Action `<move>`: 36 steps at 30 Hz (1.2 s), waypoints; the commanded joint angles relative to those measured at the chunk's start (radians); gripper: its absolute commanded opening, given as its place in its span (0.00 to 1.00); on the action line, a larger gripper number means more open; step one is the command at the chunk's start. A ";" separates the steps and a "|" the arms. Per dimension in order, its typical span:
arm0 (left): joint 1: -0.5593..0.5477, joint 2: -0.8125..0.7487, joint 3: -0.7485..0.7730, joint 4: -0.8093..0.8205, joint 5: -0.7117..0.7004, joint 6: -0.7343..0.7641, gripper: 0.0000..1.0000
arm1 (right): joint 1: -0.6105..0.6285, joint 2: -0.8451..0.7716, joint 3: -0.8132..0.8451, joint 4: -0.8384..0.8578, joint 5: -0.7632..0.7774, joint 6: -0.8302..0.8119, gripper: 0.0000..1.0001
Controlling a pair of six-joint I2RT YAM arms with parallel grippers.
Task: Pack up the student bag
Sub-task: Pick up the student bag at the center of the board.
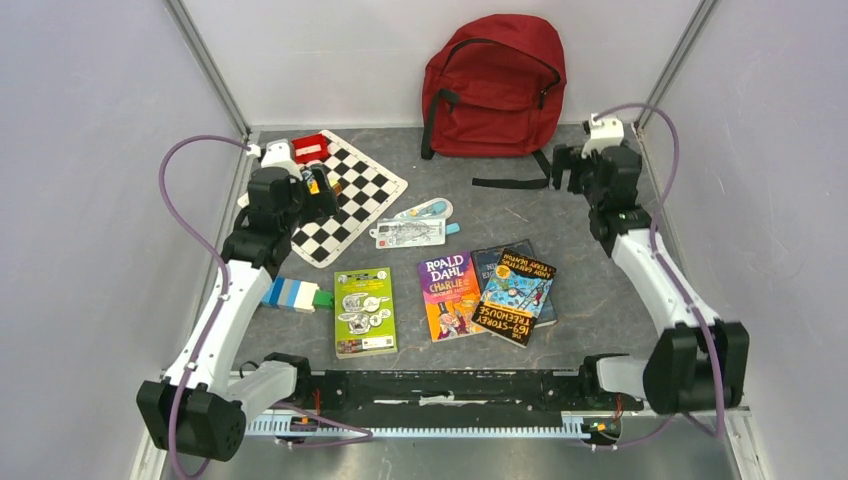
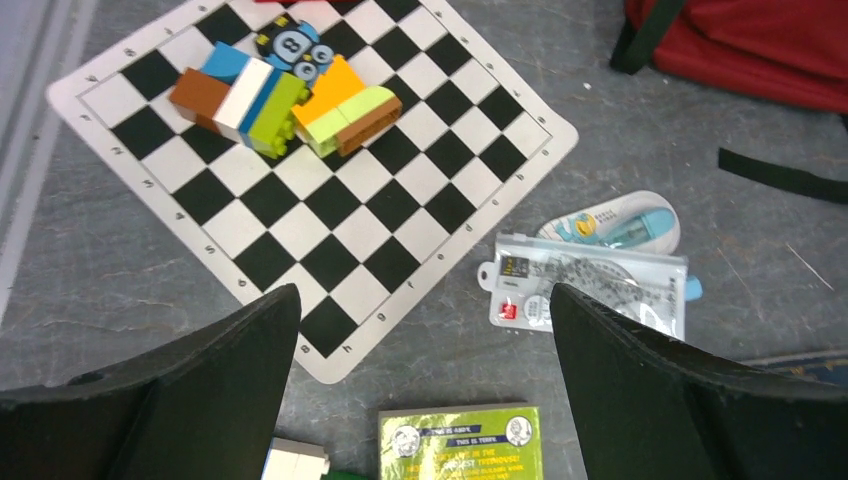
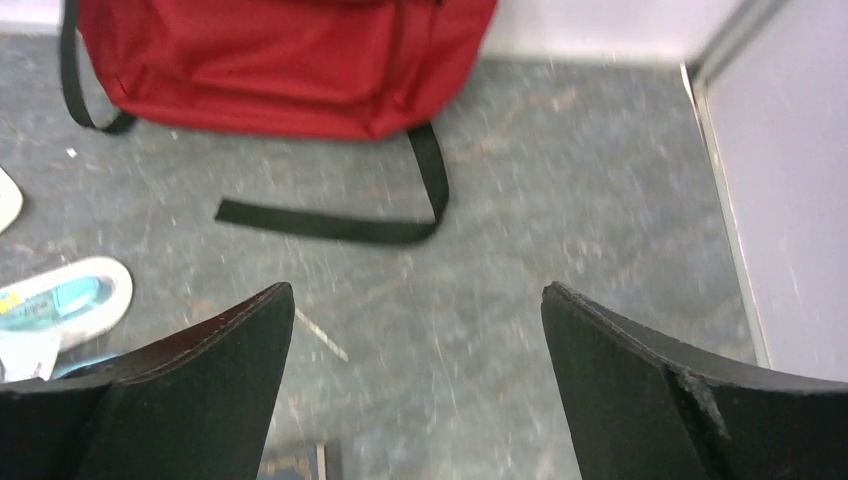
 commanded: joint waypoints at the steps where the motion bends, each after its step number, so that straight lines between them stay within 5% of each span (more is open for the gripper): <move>1: 0.006 0.030 0.074 -0.027 0.129 0.007 1.00 | 0.003 0.147 0.156 0.192 -0.122 -0.099 0.98; 21: 0.005 0.092 0.053 0.006 0.462 0.013 1.00 | -0.001 0.840 0.892 0.219 -0.123 -0.535 0.98; 33: 0.006 0.063 0.049 0.016 0.492 0.011 1.00 | 0.001 1.040 0.996 0.479 -0.112 -0.667 0.99; 36: 0.006 0.055 0.044 0.020 0.489 0.009 1.00 | 0.006 1.042 0.997 0.540 -0.089 -0.675 0.87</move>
